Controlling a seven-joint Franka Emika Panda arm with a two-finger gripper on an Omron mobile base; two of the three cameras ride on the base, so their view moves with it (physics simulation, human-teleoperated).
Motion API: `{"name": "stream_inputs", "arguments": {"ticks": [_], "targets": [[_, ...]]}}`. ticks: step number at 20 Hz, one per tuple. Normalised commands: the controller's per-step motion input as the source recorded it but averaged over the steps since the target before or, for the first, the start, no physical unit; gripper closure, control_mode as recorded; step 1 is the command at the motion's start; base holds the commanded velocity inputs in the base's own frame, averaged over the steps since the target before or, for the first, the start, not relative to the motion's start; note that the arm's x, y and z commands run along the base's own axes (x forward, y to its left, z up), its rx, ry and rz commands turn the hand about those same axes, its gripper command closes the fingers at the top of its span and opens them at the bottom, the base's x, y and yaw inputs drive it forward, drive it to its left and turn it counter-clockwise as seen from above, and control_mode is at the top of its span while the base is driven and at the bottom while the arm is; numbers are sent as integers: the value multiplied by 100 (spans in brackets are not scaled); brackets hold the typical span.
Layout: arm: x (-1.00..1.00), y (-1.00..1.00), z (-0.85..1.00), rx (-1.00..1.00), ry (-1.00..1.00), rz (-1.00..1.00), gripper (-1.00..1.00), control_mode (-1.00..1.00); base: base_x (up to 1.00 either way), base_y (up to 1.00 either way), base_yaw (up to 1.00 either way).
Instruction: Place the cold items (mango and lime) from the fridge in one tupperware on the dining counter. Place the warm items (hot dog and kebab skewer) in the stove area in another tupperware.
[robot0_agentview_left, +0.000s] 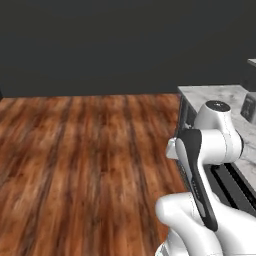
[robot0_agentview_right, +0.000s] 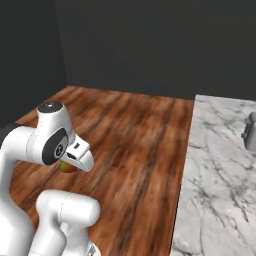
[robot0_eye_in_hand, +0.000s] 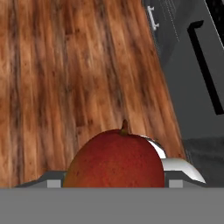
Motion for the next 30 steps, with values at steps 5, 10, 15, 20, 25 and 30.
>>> {"name": "stream_inputs", "arguments": {"ticks": [5, 10, 15, 20, 25, 30], "targets": [[0, 0, 0, 0, 0, 0, 100, 100, 100, 3, -2], [0, 0, 0, 0, 0, 0, 100, 100, 100, 25, -6], [0, 0, 0, 0, 0, 0, 100, 100, 100, 55, -19], [0, 0, 0, 0, 0, 0, 100, 100, 100, 43, -24], [0, 0, 0, 0, 0, 0, 100, 100, 100, 50, -40], [0, 0, 0, 0, 0, 0, 100, 100, 99, 64, -62]]}}
